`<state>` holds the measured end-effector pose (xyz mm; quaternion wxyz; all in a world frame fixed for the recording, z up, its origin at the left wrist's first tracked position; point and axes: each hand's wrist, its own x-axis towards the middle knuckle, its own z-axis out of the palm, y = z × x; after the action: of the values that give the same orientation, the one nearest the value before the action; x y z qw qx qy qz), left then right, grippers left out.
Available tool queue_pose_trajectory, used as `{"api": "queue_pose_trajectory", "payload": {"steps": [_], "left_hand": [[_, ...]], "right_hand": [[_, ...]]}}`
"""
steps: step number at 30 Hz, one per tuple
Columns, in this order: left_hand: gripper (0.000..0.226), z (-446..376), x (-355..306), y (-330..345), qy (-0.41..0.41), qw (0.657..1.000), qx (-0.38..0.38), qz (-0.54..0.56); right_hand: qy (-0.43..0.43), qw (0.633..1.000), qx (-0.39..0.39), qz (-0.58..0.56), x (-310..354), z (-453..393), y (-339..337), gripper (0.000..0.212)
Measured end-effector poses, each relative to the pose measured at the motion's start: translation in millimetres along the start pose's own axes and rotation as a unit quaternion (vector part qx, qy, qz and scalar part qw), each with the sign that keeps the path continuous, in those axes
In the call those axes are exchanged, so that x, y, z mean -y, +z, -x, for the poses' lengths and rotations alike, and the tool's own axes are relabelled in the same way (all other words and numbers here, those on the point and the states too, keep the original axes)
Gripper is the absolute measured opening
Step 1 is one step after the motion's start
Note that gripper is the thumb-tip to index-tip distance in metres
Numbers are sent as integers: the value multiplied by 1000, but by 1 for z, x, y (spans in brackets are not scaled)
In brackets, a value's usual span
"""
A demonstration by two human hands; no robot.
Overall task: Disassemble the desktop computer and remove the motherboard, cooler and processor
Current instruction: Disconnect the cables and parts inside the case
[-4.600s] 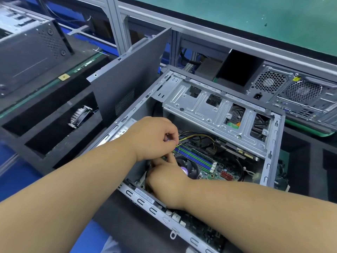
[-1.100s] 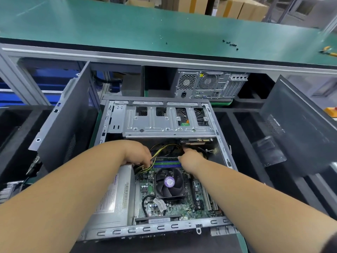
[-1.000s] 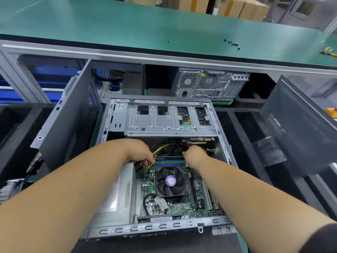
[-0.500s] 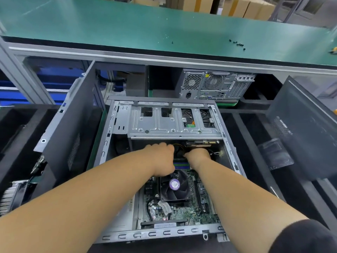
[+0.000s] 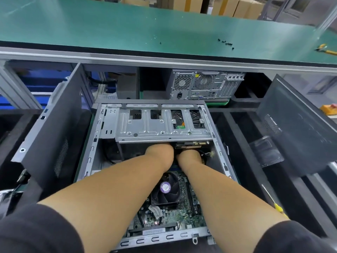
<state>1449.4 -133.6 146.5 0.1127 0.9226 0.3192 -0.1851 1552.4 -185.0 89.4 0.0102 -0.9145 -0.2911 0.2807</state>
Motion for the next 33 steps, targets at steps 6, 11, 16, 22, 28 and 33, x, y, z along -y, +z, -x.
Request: {"api": "queue_pose_trajectory", "payload": {"steps": [6, 11, 16, 22, 28, 33], "left_hand": [[16, -10, 6, -1, -8, 998, 16, 55], [29, -15, 4, 6, -51, 991, -52, 109], [25, -10, 3, 10, -16, 994, -56, 94], [28, -8, 7, 9, -27, 991, -16, 130], [38, -16, 9, -1, -62, 988, 74, 118], [35, -28, 3, -6, -81, 984, 126, 94]], "right_hand": [[-20, 999, -24, 22, 0, 2, 0, 34], [-37, 998, -36, 20, 1, 5, -3, 34], [-34, 999, -40, 1, 0, 6, -1, 32], [-7, 1000, -24, -17, -2, 5, 1, 26], [29, 994, -30, -97, -3, 2, 3, 27], [45, 996, -5, -78, -2, 0, 2, 27]]}}
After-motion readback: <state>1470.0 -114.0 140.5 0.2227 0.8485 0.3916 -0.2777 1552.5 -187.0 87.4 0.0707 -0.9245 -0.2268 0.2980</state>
